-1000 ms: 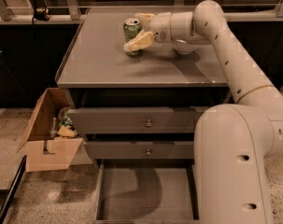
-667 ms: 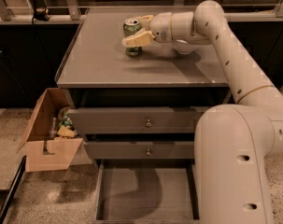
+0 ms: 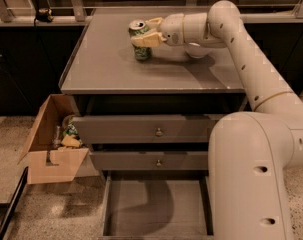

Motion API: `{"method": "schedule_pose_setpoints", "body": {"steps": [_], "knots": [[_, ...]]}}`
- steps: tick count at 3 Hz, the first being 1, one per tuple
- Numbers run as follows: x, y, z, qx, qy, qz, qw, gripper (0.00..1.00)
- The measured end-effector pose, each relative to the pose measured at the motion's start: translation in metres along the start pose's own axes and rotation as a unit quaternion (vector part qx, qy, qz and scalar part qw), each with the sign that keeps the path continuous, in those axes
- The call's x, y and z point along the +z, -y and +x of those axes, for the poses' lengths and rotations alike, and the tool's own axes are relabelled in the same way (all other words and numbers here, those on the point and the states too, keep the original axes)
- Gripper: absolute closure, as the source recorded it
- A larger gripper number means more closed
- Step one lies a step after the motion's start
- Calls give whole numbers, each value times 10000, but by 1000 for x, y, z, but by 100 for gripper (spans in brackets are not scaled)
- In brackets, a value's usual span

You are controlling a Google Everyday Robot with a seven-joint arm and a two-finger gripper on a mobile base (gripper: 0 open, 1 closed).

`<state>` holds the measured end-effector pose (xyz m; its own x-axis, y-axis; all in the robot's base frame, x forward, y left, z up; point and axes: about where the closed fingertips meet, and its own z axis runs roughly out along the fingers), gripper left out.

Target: Place green can into bottom drawer

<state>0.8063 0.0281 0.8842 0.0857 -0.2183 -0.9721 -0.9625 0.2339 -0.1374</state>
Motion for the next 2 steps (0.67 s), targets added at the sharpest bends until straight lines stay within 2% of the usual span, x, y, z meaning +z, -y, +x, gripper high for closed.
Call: {"method": "schedule_pose_setpoints", "body": {"steps": [1, 2], "knots": [[0, 0, 0, 0, 0, 0, 10000, 100], [-1, -1, 0, 13, -57, -3, 10000, 100]]}}
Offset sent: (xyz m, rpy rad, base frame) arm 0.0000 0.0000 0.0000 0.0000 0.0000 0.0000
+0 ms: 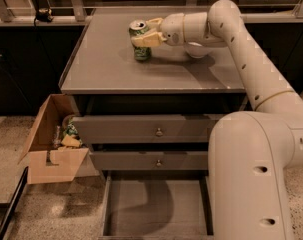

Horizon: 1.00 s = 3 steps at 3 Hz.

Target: Place green can into bottom drawer

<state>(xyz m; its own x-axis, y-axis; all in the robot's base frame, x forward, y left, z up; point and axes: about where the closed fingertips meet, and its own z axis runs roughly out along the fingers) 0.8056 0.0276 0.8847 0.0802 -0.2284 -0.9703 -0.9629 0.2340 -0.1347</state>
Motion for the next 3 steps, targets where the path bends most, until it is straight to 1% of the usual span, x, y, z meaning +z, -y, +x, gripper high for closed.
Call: {"method": "schedule_pose_setpoints", "body": {"steps": [1, 2, 3], "knots": [[-2, -2, -1, 38, -163, -8, 9999, 100], [-24, -11, -7, 127, -777, -55, 9969, 100], [-39, -21, -13, 165, -1051, -144, 9942, 100]]}}
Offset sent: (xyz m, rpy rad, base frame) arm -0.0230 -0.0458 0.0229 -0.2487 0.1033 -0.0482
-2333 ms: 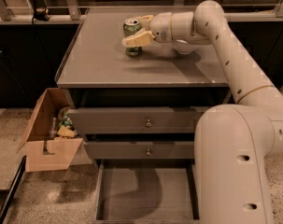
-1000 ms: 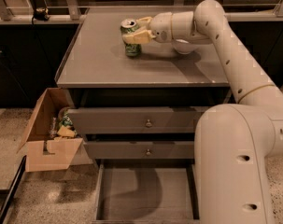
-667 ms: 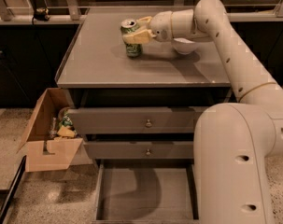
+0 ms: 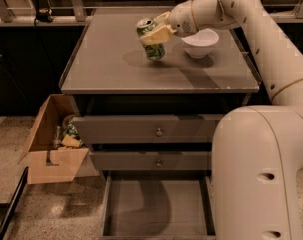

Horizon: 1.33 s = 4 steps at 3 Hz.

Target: Place green can into bottom drawer

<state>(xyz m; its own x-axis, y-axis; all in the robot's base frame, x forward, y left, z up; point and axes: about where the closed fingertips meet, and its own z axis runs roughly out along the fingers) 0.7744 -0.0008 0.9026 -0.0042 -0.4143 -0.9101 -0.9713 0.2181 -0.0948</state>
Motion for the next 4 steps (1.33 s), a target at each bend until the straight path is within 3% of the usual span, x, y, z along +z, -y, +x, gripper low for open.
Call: {"method": "schedule_pose_setpoints", "body": {"steps": [1, 2, 3, 4], "knots": [[-18, -14, -10, -47, 92, -83, 9999, 100], [-31, -34, -20, -94, 623, -260, 9977, 100], [-50, -70, -37, -164, 1335, -391, 9901, 100], [-56, -109, -31, -32, 1611, -503, 9856, 100]]}}
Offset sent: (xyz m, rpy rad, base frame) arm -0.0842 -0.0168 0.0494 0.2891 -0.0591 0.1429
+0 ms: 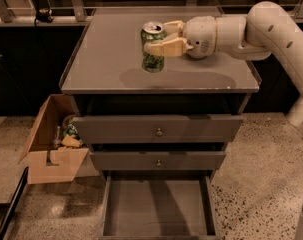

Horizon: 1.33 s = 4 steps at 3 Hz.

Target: Place green can into bottom drawer

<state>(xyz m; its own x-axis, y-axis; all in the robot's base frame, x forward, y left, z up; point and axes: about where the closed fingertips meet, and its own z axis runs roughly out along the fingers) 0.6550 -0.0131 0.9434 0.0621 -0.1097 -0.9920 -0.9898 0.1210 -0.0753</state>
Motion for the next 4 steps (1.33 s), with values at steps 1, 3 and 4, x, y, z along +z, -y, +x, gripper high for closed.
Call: {"method": "schedule_pose_setpoints", "body": {"steps": [1, 3, 4], "knots": [[0, 1, -1, -9, 0, 3, 10000, 100], [-13, -53, -5, -133, -500, 622, 9967, 100], [-25, -89, 7, 38, -460, 801, 9957, 100]]}}
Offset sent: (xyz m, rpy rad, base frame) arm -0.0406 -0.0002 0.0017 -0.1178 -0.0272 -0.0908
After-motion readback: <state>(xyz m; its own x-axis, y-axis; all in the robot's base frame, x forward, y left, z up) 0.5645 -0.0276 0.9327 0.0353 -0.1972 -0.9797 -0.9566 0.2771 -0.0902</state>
